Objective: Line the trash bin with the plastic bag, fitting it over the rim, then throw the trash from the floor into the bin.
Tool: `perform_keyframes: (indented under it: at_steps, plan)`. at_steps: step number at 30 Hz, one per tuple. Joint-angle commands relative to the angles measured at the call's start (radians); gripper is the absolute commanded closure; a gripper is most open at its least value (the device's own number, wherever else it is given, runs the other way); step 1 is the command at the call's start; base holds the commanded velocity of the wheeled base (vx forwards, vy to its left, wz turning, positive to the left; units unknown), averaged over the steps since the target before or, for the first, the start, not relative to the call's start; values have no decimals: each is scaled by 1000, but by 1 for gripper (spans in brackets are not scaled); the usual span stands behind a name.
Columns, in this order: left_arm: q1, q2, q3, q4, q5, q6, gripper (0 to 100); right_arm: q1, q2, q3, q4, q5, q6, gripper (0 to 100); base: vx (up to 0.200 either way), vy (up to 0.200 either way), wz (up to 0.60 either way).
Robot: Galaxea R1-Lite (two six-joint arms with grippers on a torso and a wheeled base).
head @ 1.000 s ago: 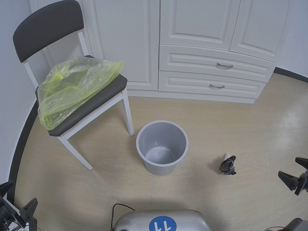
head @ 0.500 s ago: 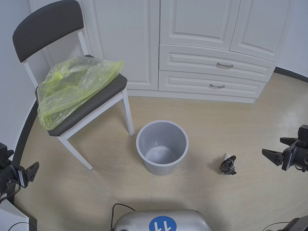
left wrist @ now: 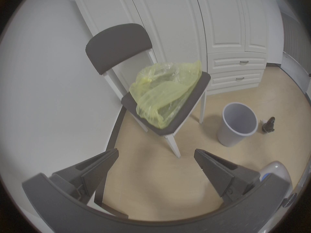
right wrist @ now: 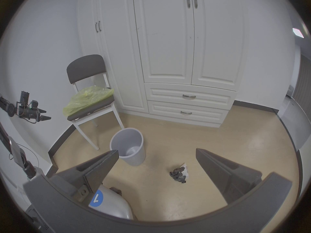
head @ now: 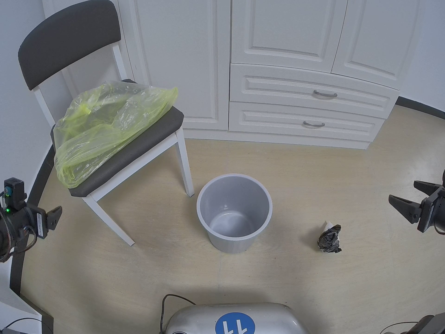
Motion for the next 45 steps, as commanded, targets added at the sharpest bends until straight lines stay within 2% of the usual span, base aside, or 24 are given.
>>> perform_keyframes:
  at_steps: [1, 9, 12, 16, 22, 25, 32, 38, 45]
  plan:
    - [2, 165, 0, -106, 4, 1, 0, -12, -75, -5, -1, -1, -2, 0, 0, 0, 0]
    - [-3, 276, 0, -266, 85, 5, 0, -12, -118, -43, -4, 1, 10, 0, 0, 0, 0]
    - [-6, 291, 0, -304, 102, 5, 0, -10, -109, -67, -42, 2, 71, 0, 0, 0, 0]
    - [-6, 312, -1, -342, 121, 5, 0, -1, -84, -69, -170, 2, 165, 0, 0, 0, 0]
    - [2, 360, -1, -404, 122, 4, 0, -1, -68, -66, -253, 1, 194, 0, 0, 0, 0]
    - [4, 408, -1, -485, 124, 4, 0, -1, -68, -77, -260, 2, 223, 0, 0, 0, 0]
    - [8, 515, -10, -605, 177, 2, 0, 4, -49, -83, -374, 5, 308, 0, 0, 0, 0]
    - [16, 599, -10, -764, 194, 2, 0, 4, -43, -80, -421, 7, 325, 0, 0, 0, 0]
    - [17, 653, -10, -844, 210, 2, 0, 4, -45, -75, -423, 11, 323, 0, 0, 0, 0]
